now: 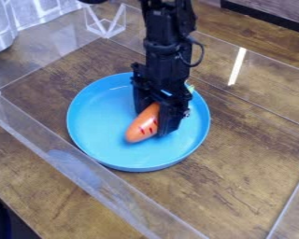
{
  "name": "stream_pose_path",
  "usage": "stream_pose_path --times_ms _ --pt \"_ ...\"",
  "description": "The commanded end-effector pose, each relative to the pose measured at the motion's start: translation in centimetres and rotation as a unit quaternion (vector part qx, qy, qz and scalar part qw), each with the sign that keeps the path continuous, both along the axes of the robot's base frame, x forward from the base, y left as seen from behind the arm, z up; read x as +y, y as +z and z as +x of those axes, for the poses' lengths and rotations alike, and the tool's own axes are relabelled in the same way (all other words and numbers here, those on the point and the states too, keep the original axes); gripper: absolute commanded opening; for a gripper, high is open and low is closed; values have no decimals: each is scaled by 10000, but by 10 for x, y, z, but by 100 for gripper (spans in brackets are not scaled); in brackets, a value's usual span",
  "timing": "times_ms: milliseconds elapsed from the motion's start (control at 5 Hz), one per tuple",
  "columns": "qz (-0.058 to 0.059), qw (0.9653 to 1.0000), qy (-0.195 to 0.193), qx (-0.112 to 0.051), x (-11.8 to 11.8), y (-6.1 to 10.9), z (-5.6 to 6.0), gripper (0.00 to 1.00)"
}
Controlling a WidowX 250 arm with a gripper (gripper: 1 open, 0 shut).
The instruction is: Remove the carrot from inside the blue tray and put it on the table
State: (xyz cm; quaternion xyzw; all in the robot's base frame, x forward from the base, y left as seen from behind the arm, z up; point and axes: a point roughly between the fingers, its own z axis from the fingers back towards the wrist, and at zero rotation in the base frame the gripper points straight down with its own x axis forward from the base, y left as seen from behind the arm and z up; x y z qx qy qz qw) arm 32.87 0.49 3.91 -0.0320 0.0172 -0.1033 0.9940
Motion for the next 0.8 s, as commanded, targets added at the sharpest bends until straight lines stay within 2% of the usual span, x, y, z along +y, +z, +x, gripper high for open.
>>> stream_pose_path --times_ms 0,600 --pt "76 9983 -139 -559 -11 41 16 0" --pt "158 9968 -276 -731 -29 69 29 0"
